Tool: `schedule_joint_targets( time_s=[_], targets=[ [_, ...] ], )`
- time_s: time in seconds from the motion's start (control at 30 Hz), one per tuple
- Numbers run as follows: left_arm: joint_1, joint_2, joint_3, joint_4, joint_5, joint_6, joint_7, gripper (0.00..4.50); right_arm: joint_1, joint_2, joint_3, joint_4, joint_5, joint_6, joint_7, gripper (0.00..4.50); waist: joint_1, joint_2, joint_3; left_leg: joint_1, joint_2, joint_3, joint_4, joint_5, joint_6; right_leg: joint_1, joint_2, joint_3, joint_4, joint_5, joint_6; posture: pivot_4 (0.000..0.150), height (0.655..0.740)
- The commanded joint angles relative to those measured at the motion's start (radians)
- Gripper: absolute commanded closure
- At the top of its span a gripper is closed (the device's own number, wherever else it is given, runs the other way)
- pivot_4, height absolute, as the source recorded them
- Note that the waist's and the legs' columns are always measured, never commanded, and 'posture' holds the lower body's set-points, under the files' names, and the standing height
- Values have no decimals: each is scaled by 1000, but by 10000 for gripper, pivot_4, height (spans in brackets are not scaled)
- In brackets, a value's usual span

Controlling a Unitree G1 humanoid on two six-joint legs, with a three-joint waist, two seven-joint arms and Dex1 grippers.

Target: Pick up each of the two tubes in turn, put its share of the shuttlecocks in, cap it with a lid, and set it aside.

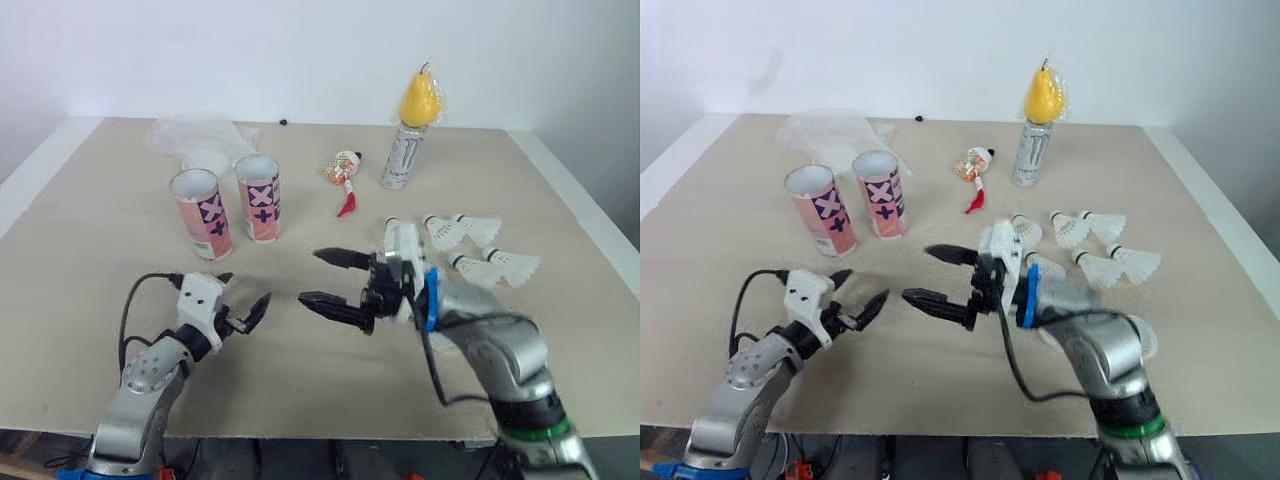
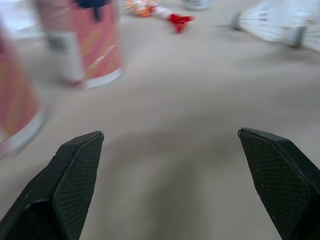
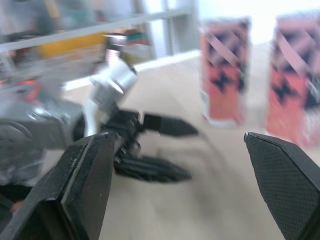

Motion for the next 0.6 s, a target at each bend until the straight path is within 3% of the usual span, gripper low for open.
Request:
schedule_joint_targets(
  time_s=[0.03,0.3,0.43,0.6],
  targets=[
    [-32,-25,68,-26,33,-26,111,0,-106,10,7,196,-42,-80,106,562,0,0,0,1,0,0,0,0,0,0,0,0,0,1,0,1500,7400],
    [-111,8,133,101,8,-44,97,0,-261,46,4,553,-155,-299,258,562,0,0,0,-1,0,0,0,0,1,0,1,-1,0,1,0,1500,7400],
    [-146,56,145,150,-73,-29,-21,0,-289,66,19,640,-225,-456,319,562,1,0,0,-1,0,0,-2,0,0,-1,2,-1,0,3,3,1500,7400],
    [-196,115,149,231,-87,-39,-85,0,-318,84,24,724,-279,-598,372,562,1,0,0,-1,0,0,-3,0,0,-2,2,-1,0,3,4,1500,7400]
  ],
)
